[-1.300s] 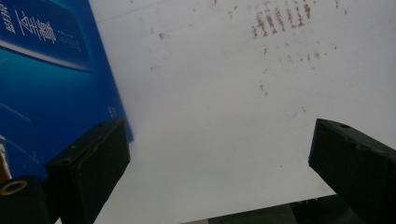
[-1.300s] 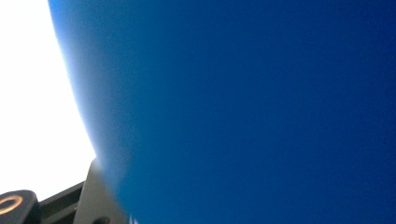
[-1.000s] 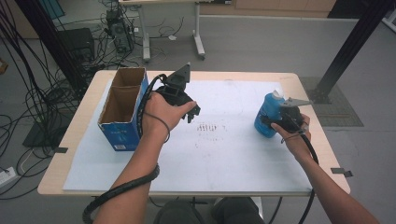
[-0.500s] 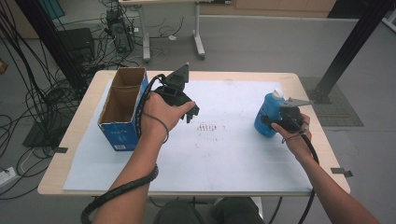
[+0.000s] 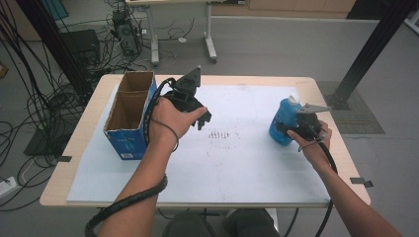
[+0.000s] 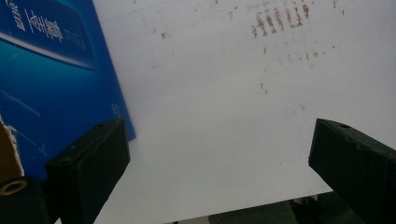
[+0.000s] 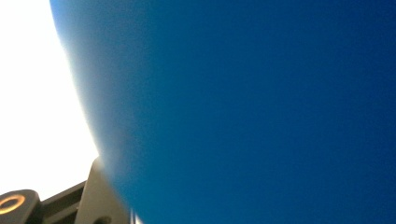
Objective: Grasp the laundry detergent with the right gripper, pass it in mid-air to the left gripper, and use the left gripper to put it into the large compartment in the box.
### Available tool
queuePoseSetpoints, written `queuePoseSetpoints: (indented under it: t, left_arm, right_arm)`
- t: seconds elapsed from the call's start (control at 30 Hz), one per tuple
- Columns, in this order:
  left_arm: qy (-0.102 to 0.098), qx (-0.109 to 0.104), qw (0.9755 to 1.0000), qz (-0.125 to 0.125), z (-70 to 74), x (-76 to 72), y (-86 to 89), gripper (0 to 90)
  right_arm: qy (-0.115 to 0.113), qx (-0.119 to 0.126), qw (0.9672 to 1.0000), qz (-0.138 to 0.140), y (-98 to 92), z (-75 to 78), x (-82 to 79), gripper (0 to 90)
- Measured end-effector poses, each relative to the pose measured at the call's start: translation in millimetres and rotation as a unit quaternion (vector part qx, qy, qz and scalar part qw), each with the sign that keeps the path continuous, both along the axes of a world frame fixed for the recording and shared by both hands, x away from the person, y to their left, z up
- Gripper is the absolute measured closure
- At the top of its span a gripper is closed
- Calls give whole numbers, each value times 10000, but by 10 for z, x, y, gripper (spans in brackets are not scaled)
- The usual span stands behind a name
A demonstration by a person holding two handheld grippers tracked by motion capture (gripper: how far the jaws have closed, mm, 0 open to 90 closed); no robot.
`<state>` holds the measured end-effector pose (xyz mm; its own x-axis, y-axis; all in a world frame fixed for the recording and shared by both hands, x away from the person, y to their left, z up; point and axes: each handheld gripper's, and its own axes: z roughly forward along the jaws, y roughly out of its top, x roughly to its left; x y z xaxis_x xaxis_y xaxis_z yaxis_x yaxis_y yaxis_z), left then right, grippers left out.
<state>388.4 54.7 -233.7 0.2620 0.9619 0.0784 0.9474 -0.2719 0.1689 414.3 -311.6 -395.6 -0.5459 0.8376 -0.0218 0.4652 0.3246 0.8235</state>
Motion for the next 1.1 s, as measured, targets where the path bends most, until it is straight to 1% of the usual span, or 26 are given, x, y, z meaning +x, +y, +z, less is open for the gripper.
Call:
queuePoseSetpoints:
  t: [1.1]
  left_arm:
    - [-13,34,10000,5,23,-2,-6,57]
  right_arm:
    - [-35,55,10000,15,-13,-12,-3,427]
